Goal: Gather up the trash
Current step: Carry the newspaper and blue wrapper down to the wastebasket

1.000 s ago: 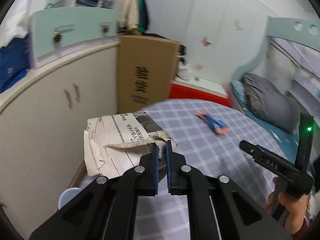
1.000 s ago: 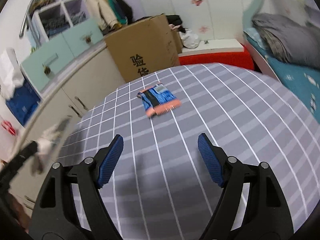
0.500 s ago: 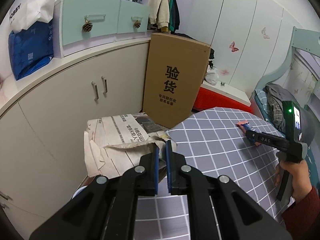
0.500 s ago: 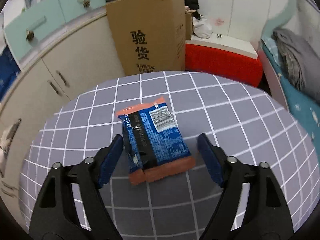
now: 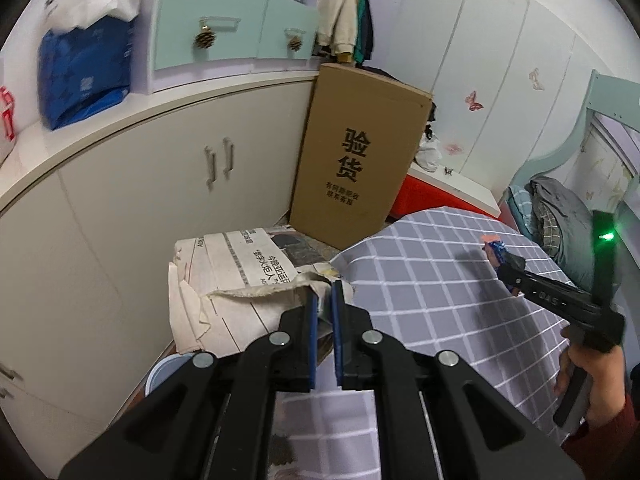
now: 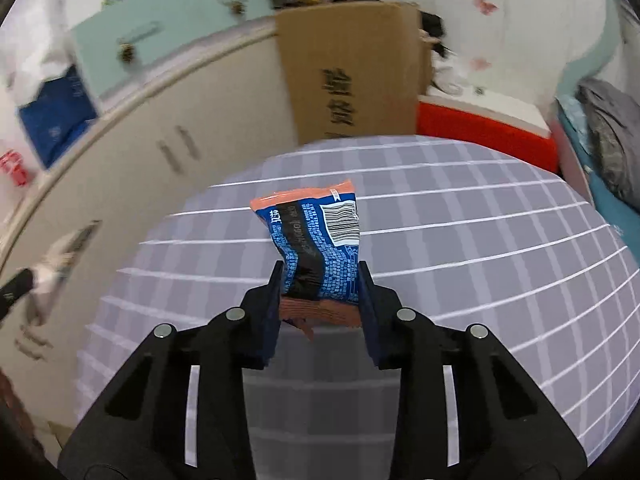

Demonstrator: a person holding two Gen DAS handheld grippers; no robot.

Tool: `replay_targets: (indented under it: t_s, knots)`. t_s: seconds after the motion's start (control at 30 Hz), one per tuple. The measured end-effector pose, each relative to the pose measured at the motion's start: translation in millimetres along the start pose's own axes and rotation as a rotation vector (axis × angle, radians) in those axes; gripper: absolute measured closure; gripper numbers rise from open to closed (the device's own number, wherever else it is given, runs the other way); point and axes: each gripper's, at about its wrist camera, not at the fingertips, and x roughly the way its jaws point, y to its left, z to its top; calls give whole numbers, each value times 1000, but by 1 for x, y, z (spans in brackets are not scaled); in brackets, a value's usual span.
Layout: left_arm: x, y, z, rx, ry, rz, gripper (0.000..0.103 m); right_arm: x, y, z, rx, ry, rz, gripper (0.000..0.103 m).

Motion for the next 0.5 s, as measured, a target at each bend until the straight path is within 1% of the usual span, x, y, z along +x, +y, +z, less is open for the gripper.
replay_targets:
  t_s: [0.07,0.13,0.2,0.23,0.3,0.33,0.4,0.5]
  knots:
    - [-6,15,-6,-20,2,8,97,-8,36,-7,-21,0,73,69]
    - [-12,33,-12,-42,5,20,97,-13,70,-13,-46,-5,124,69]
    - [-20,58,-19,-74,8,44,97,-15,110,-20,-58,6,209,69]
    - [-23,67,-21,-88,9,52,97,-14,137,-25,-70,14,245,69]
    - [-31,94,-29,-120,12,75,97,-12,179,-33,-99,27,295,69]
    - [-34,107,-33,-135,15,87,97,-10,195,-37,-106,32,312,69]
    - [-40,139,-43,-173,25,111,97,-1,239,-50,-133,54,349,68]
    - [-40,178,-58,-216,46,146,97,20,288,-68,-162,102,380,68]
